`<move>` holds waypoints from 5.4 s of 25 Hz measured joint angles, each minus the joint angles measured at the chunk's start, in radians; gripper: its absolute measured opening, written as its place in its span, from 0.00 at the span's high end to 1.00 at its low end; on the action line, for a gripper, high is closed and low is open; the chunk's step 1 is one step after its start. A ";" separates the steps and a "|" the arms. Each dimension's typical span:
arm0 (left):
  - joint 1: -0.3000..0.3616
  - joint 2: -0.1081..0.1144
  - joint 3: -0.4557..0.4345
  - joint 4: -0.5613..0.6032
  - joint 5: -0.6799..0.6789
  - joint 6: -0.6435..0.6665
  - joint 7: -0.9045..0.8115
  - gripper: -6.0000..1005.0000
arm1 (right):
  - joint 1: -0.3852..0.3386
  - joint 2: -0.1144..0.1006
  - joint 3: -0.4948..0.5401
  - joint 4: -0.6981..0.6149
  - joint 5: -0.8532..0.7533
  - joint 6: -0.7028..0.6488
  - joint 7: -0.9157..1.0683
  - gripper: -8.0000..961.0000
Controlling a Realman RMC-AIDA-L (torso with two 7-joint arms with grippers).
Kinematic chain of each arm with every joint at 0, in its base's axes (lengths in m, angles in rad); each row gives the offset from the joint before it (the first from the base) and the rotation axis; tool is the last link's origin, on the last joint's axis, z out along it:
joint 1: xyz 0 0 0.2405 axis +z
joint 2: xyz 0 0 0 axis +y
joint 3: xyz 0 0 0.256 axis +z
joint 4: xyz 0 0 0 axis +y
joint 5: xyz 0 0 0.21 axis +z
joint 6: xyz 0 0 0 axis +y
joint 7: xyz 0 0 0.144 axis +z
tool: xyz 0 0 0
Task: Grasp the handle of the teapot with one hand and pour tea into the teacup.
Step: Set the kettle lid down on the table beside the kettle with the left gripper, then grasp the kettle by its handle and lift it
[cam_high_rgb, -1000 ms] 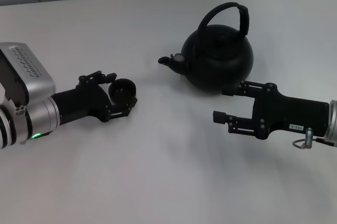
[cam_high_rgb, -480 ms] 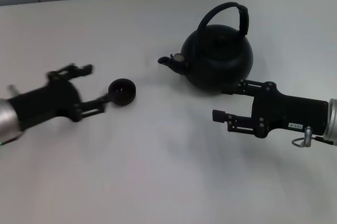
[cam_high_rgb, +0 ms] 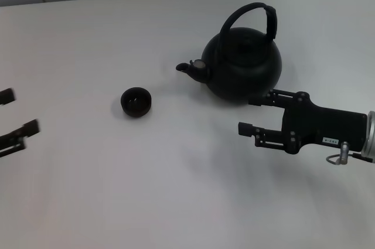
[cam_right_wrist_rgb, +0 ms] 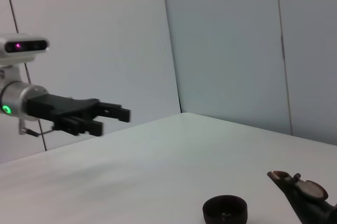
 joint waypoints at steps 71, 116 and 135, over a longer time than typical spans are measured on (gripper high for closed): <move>0.061 -0.046 -0.135 -0.002 0.130 0.008 0.083 0.18 | 0.127 0.011 -0.037 0.201 0.545 0.470 -0.304 0.28; 0.072 -0.048 -0.140 -0.004 0.125 0.014 0.095 0.18 | 0.134 0.012 -0.010 0.186 0.530 0.429 -0.305 0.91; 0.064 -0.059 -0.140 -0.004 0.131 0.016 0.108 0.18 | 0.384 0.009 -0.054 0.179 0.516 0.595 -0.258 0.91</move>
